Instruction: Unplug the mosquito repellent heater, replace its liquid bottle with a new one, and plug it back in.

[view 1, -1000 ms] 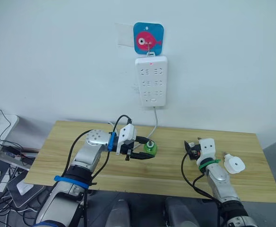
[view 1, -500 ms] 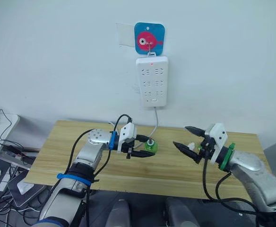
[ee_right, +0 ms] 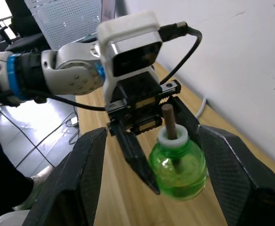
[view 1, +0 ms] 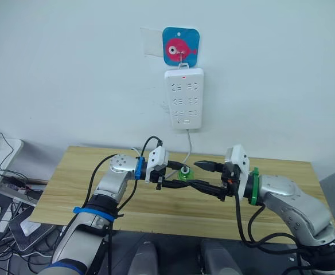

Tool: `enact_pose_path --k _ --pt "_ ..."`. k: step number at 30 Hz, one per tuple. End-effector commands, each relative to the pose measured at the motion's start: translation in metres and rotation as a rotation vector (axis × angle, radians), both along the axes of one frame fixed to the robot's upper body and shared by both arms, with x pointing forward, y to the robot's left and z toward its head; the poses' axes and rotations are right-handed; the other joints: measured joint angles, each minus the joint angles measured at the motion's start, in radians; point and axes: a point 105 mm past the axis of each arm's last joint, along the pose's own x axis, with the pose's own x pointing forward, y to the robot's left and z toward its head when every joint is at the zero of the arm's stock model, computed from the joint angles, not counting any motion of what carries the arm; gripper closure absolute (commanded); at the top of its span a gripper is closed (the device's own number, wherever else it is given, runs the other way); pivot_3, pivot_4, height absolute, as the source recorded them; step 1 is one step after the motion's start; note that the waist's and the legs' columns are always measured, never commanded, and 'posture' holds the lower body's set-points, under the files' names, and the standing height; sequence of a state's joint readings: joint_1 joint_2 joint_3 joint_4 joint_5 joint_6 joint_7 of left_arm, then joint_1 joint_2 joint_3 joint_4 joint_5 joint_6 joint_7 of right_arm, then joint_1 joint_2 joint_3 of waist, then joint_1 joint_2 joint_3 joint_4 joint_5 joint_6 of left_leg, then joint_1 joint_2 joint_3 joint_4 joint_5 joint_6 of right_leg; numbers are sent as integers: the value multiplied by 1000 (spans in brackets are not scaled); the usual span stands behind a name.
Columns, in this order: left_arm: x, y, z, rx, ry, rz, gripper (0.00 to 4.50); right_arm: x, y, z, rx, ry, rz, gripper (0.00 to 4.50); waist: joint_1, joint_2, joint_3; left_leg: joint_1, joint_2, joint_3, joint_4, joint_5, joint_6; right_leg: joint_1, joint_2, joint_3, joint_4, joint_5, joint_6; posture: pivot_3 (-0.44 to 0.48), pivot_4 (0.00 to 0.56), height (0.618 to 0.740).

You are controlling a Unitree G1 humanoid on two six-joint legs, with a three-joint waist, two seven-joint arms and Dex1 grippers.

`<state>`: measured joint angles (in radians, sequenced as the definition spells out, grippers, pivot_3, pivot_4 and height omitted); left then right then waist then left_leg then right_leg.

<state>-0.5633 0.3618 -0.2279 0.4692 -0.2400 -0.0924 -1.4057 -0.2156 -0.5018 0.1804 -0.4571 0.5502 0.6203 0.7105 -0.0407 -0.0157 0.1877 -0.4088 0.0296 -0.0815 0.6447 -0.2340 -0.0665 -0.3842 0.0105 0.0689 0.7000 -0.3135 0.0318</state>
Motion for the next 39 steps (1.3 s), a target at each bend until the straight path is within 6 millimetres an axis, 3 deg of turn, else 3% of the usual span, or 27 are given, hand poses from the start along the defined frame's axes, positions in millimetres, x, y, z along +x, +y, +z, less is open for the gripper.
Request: enact_pose_path --k 1,12,15,20,25,31,32,37,39 --pt "1 -4 16 -40 -50 -15 2259 5 7 4 9 -44 -4 1295 1 0 0 0 0 0 0 0 0 0 0 0 0 0 0 9 166 740" --pt "1 -6 20 -51 -46 -18 2259 7 15 -3 1 -53 24 1295 1 0 0 0 0 0 0 0 0 0 0 0 0 0 0 19 173 740" --pt "-1 -7 21 -57 -43 -20 2259 9 15 -5 -18 -69 18 1886 1 0 0 0 0 0 0 0 0 0 0 0 0 0 0 21 172 740" --pt "-1 -8 21 -62 -40 -20 2259 11 16 -6 -21 -79 13 3628 1 0 0 0 0 0 0 0 0 0 0 0 0 0 0 21 172 740" --pt "-1 -9 21 -63 -38 -22 2259 7 16 -9 -29 -80 30 3658 1 0 0 0 0 0 0 0 0 0 0 0 0 0 0 18 174 740" --pt "3 -8 25 -91 16 13 2259 12 10 5 25 -87 -17 3658 1 0 0 0 0 0 0 0 0 0 0 0 0 0 0 21 174 740" --pt "3 -8 27 -99 35 16 1549 13 7 8 35 -86 -35 3658 1 0 0 0 0 0 0 0 0 0 0 0 0 0 0 21 174 740" --pt "4 -9 37 -153 67 19 161 15 -14 23 108 -55 -143 3658 3 0 0 0 0 -1 0 0 0 0 0 0 0 0 0 17 174 740" --pt "5 -11 43 -184 86 27 0 15 -25 29 170 -9 -210 3658 6 0 0 -1 0 -1 0 0 0 0 0 0 0 0 0 3 172 740"
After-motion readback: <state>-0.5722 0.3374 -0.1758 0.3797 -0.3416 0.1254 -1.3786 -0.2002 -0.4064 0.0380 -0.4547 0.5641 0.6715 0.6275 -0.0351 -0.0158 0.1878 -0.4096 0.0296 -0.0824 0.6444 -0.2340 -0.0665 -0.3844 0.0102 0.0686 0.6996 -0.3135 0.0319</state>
